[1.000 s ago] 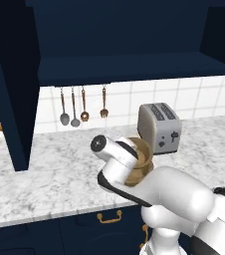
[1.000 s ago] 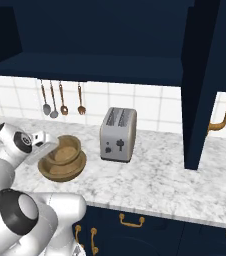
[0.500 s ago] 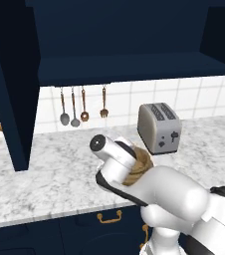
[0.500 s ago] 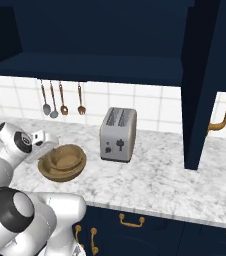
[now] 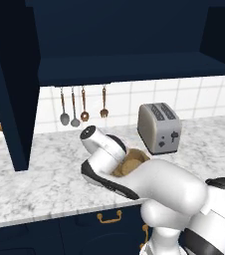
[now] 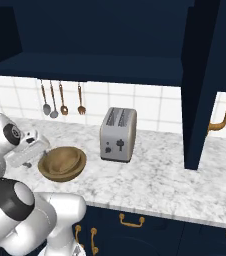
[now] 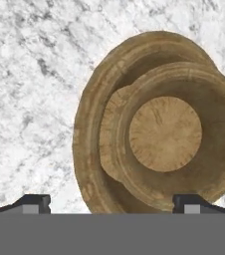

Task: Pick up the bowls on the counter and stack them on top of one another in the open cabinet. Place the smaller bowl on top of the larger bowl.

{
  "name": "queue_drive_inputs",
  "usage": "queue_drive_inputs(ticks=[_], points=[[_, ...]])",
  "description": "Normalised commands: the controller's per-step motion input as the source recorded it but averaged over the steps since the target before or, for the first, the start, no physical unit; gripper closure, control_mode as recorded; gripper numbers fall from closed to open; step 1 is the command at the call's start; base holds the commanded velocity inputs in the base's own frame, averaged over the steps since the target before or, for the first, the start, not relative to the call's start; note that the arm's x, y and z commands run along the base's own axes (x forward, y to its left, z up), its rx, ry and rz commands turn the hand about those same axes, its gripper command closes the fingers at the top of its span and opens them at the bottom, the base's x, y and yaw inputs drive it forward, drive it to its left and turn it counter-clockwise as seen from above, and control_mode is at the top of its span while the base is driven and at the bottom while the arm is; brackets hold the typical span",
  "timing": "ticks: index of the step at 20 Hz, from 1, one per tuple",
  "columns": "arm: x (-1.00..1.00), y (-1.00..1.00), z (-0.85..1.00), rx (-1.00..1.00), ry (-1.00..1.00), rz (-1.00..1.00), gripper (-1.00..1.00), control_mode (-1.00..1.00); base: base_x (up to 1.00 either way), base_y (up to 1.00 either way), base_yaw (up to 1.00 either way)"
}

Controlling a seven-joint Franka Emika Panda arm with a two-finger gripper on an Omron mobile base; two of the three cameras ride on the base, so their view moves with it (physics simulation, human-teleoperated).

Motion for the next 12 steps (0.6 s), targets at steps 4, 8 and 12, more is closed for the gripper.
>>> queue_drive_inputs(ticks=[4, 8, 12], points=[[0.11, 0.00, -0.60, -0.05, 0.00, 0.00, -1.00, -1.00, 0.00, 0.00, 0.00], [0.17, -0.01, -0.63, -0.04, 0.00, 0.00, -1.00, -1.00, 0.00, 0.00, 0.00], [0.16, -0.09, -0.31, 0.00, 0.00, 0.00, 1.00, -1.00, 0.00, 0.00, 0.00]])
